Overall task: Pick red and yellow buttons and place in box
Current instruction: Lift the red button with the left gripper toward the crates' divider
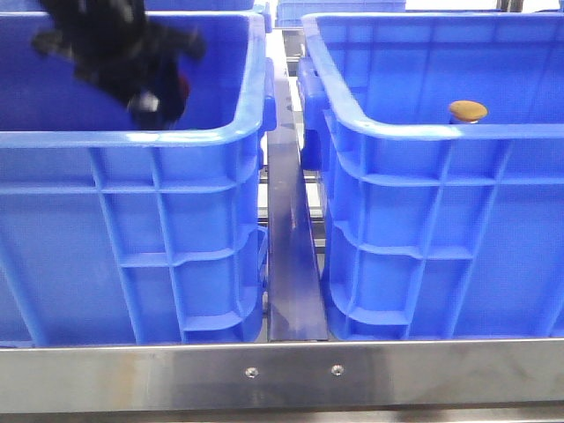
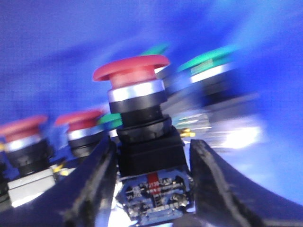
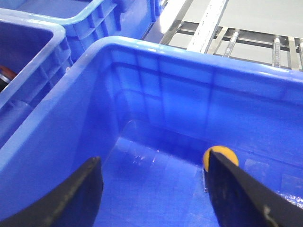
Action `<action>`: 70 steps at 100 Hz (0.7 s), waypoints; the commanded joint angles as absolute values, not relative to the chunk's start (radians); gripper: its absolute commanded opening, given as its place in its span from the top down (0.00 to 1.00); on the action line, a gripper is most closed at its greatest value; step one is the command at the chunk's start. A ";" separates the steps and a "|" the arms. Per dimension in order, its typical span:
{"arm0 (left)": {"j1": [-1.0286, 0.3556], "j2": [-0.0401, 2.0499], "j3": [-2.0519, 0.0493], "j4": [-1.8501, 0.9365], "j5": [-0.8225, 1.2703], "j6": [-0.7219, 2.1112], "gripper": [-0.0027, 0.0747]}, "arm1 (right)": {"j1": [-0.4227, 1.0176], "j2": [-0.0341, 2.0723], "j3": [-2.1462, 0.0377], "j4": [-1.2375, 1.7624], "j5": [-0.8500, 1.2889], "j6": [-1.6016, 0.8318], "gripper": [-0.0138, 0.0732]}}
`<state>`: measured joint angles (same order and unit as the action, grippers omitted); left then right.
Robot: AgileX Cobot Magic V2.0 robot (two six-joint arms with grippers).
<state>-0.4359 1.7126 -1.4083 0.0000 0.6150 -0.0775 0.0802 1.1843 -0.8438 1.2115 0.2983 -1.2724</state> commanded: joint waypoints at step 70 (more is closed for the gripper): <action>-0.802 1.386 -1.333 -0.022 0.586 0.176 0.84 | 0.072 1.178 -0.871 1.662 0.834 -1.132 0.27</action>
